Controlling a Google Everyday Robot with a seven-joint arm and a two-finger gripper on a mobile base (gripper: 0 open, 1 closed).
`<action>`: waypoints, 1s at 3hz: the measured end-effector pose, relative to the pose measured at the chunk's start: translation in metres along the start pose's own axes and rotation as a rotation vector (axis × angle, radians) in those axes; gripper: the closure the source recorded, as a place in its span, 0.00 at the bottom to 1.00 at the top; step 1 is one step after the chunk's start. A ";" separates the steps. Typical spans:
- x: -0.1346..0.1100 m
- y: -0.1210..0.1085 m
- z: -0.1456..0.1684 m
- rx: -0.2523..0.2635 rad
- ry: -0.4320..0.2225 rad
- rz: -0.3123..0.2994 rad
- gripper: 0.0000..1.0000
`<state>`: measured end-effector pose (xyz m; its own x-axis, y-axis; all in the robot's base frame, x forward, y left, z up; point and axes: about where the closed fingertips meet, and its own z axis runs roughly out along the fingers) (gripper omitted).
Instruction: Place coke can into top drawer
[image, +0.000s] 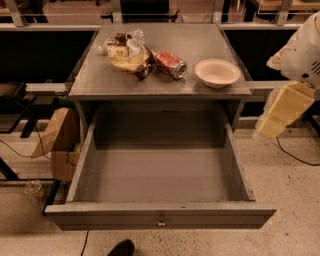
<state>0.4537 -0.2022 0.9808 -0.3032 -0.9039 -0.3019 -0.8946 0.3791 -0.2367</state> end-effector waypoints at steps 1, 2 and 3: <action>-0.040 -0.011 0.009 0.026 -0.112 0.127 0.00; -0.076 -0.034 0.017 0.065 -0.236 0.287 0.00; -0.081 -0.040 0.014 0.083 -0.261 0.329 0.00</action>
Offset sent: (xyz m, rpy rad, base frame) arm 0.1038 0.0811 0.0287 0.4774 -0.1513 -0.4048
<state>0.5188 -0.1416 1.0020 -0.4652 -0.6557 -0.5946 -0.7313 0.6632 -0.1593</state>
